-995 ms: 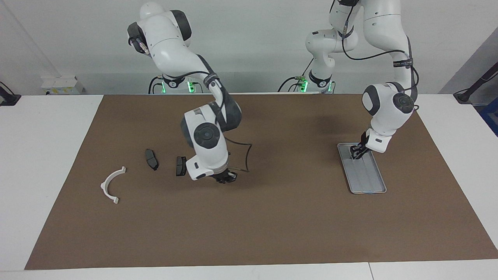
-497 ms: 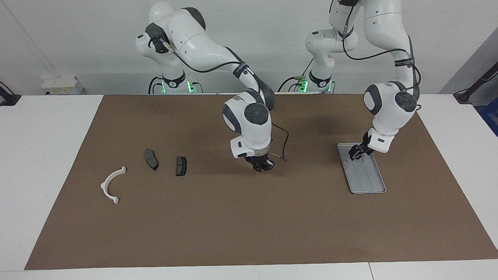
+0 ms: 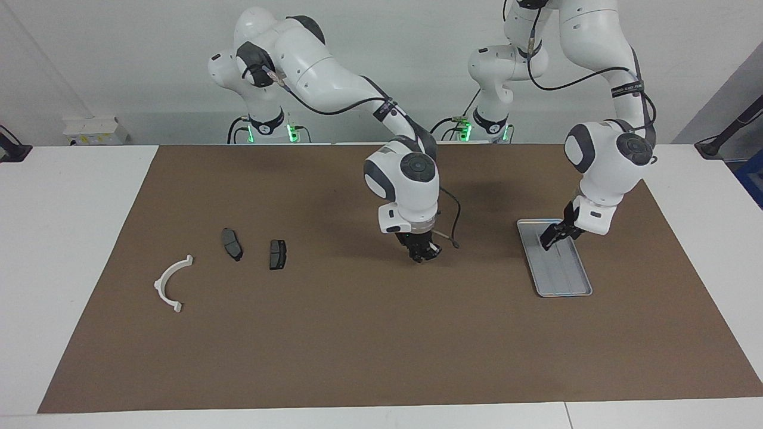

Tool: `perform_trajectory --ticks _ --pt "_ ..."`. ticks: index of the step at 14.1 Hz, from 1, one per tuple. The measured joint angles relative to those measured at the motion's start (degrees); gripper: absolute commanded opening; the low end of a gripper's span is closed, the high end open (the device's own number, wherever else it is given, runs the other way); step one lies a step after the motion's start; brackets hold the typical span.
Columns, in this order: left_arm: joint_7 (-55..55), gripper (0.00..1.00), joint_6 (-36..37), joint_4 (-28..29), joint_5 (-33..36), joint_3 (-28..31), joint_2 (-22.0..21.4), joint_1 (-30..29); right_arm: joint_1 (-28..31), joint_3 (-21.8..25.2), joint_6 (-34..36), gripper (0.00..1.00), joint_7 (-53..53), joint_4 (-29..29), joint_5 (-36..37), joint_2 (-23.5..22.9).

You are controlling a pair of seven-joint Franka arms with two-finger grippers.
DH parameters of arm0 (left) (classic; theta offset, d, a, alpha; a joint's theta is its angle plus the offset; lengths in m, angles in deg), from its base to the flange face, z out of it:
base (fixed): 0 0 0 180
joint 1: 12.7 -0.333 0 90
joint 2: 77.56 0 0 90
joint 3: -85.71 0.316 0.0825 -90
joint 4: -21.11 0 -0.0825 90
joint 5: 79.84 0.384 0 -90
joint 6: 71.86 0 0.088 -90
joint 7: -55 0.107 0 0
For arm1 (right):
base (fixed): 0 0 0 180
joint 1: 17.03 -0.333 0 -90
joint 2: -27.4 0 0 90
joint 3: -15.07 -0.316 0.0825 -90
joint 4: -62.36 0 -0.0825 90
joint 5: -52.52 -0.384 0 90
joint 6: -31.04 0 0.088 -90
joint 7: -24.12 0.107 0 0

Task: Pick bearing gear from pile to tray
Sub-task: 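Release the bearing into the tray while the right gripper grasps another bearing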

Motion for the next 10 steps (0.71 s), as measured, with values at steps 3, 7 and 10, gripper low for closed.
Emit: perform_trajectory --ticks 3,7,10 --pt "-2.63 1.0 0.0 -0.01 0.0 -0.08 0.19 1.38 -0.37 0.04 0.0 0.04 0.62 0.54 0.42 -0.76" --pt "-3.06 1.0 0.0 -0.01 0.0 -0.11 0.21 1.7 -0.36 0.07 0.0 1.0 0.64 0.65 0.43 -0.85" --pt "-3.09 1.0 0.0 -0.02 0.0 -0.11 0.21 1.98 -0.04 0.32 -0.01 1.0 0.64 1.05 0.55 -0.88"
